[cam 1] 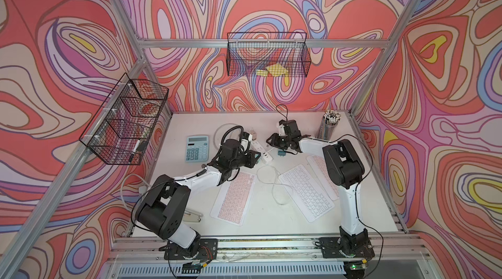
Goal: Unplug the wireless keyboard
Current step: Place the power cord at the center of the board.
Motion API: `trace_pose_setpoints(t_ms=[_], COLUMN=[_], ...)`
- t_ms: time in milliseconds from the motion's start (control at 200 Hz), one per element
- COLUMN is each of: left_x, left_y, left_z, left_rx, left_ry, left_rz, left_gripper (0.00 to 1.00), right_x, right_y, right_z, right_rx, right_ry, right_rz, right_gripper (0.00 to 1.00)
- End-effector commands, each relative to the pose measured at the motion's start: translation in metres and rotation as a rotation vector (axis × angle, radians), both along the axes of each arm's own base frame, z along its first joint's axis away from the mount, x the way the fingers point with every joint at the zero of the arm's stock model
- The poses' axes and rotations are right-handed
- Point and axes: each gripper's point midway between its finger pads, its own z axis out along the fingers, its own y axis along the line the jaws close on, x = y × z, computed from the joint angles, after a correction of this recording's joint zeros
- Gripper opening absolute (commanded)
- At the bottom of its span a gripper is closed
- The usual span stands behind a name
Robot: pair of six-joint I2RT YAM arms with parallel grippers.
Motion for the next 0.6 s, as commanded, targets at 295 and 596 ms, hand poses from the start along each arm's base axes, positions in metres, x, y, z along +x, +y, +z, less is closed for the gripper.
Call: trace_pose_setpoints(t_ms=[295,596], left_x=[0.026,0.035], left_y=[-0.002,-0.008], left_z=[0.02,0.018], left_rx=[0.018,0.018], left_ry=[0.017,0.054], left_rz=[0.059,0.06], left_gripper=[0.0,0.0], right_x=[-0.01,-0.021], right_y=[-0.013,-0.017], right_z=[0.046,0.073], right_rx=[-0.095,-0.013], right_ry=[-0.097,-0.126], right_rz=[0.042,0.064], right_gripper=[0.52,0.58])
